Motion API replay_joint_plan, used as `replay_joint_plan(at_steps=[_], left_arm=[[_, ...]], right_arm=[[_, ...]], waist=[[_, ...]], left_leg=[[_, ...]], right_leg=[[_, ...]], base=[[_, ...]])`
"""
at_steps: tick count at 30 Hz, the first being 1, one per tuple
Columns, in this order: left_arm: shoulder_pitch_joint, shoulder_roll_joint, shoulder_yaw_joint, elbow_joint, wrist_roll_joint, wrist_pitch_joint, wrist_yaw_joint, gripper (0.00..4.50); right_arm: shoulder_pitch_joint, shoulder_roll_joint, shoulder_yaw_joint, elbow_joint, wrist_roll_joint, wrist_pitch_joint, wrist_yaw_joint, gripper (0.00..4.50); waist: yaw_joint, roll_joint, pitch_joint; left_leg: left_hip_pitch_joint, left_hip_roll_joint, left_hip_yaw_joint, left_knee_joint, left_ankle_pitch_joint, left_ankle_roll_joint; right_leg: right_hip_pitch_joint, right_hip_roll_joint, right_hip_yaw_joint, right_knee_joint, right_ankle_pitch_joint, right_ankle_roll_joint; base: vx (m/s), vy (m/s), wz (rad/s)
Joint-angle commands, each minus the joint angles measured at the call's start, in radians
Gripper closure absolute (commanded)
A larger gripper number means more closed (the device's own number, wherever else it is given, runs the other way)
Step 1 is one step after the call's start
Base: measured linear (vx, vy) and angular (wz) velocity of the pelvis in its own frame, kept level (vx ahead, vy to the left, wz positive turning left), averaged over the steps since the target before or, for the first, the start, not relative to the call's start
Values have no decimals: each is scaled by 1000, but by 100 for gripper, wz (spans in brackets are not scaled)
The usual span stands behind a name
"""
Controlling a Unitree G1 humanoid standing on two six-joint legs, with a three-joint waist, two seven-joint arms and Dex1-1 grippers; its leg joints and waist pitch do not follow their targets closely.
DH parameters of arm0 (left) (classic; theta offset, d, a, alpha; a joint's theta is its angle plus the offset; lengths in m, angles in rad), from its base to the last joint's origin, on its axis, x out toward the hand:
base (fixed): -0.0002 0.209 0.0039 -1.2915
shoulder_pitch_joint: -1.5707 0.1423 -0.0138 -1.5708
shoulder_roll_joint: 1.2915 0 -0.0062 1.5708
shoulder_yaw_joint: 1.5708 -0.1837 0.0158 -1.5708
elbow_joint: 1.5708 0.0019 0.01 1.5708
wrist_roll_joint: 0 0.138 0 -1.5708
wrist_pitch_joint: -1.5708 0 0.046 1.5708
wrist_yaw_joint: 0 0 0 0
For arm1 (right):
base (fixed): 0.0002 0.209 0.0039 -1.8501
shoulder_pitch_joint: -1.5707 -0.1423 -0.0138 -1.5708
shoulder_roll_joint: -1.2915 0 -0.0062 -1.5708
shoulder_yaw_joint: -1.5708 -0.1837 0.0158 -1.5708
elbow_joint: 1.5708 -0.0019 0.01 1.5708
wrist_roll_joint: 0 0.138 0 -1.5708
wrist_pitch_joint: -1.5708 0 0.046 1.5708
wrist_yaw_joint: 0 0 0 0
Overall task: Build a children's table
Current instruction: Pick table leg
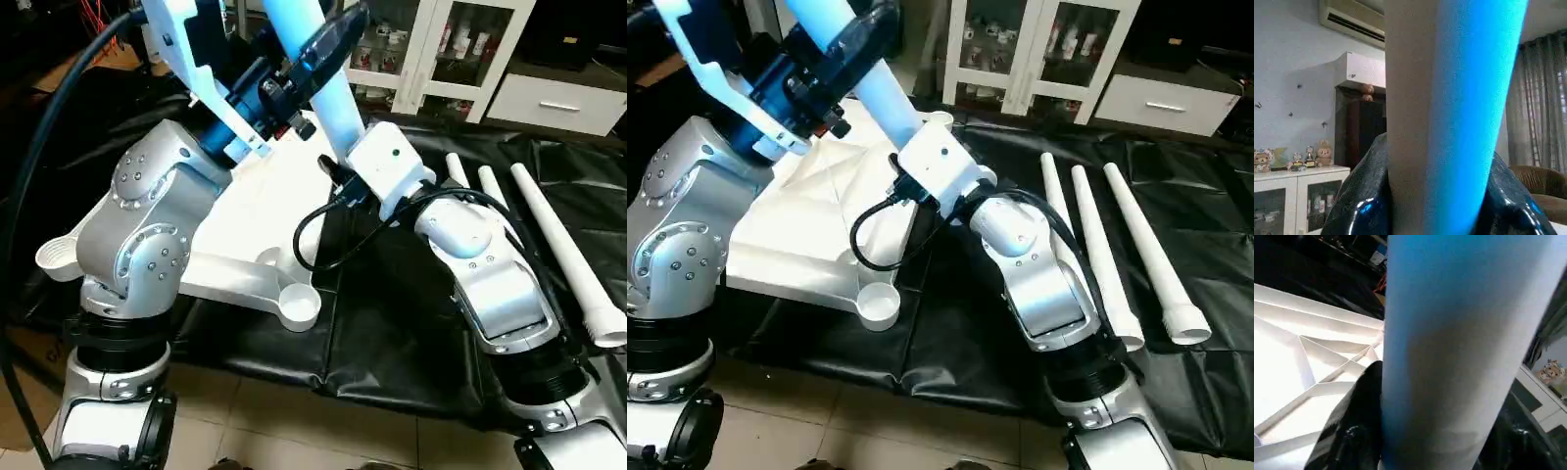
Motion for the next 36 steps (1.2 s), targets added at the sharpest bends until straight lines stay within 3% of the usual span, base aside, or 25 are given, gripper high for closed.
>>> replay_joint_plan(at_steps=[1,6,7,8,16,20,22,23,24,27,29,32,34,35,36], left_arm=[[-13,-6,-15,-50,-26,7,-19,284],[-16,-9,-10,-57,-25,14,-15,284],[-20,-14,-5,-50,3,2,13,228],[-21,-18,-1,-45,-25,18,2,214],[26,10,-6,-19,33,7,-5,163],[45,9,7,-10,17,15,-12,126],[54,6,5,-8,16,18,-16,119],[59,4,3,-6,17,20,-16,94],[62,2,2,-5,19,21,-15,88],[85,-7,40,79,97,59,132,75],[126,14,67,135,182,92,245,62],[186,53,58,142,276,178,346,62],[239,61,42,121,327,155,356,62],[293,58,27,104,373,98,366,62],[325,44,27,97,391,57,379,62]], right_arm=[[6,-5,2,15,-8,19,14,258],[8,-4,-1,17,-4,18,17,261],[9,-1,-2,20,-2,16,15,261],[10,2,-7,21,1,15,10,261],[7,31,-68,21,37,27,-30,263],[12,63,-171,28,106,88,-65,263],[3,74,-221,46,132,100,-85,263],[-1,76,-243,54,142,97,-93,263],[-4,76,-255,59,147,95,-98,264],[-31,71,-401,106,218,82,-159,264],[6,33,-438,99,219,43,-155,264],[109,-5,-430,8,185,28,-128,264],[185,-8,-437,-76,218,65,-83,264],[256,-4,-445,-156,273,93,-41,264],[291,5,-449,-195,295,111,-37,264]], waist=[[-1,20,-77],[-2,20,-77],[-1,19,-77],[-1,20,-76],[-2,25,-76],[-1,32,-78],[-1,30,-79],[-1,36,-79],[-1,34,-79],[-1,39,-80],[-2,33,-80],[1,40,-86],[-1,41,-87],[-2,35,-85],[3,39,-87]], left_leg=[[17,50,-25,-80,-82,-53],[17,50,-25,-80,-84,-53],[17,50,-25,-80,-85,-52],[18,50,-25,-80,-87,-52],[17,49,-26,-81,-98,-53],[19,48,-26,-82,-96,-60],[19,47,-25,-82,-97,-59],[19,46,-25,-81,-97,-62],[19,46,-25,-81,-97,-63],[16,42,-24,-78,-93,-57],[11,39,-24,-76,-88,-42],[7,41,-28,-73,-39,-23],[6,41,-28,-73,-23,-9],[3,45,-30,-75,-20,31],[5,50,-31,-76,-28,34]], right_leg=[[56,-66,53,-51,-5,-217],[56,-66,52,-51,-7,-217],[56,-66,53,-51,-9,-217],[55,-67,53,-52,-11,-218],[55,-66,53,-54,-27,-212],[53,-63,52,-52,-10,-212],[53,-63,52,-52,-6,-214],[52,-63,50,-53,-3,-216],[53,-63,50,-53,-1,-217],[57,-62,52,-53,-4,-217],[64,-59,52,-58,-28,-193],[66,-61,51,-56,-6,-171],[64,-61,49,-55,18,-179],[66,-61,49,-60,42,-193],[67,-67,49,-58,36,-198]], base=[[0,0,0],[0,0,0],[0,0,0],[0,0,0],[0,0,0],[0,0,0],[0,0,0],[0,0,0],[0,0,0],[0,0,0],[0,0,0],[0,0,0],[0,0,0],[0,0,0],[0,0,0]])
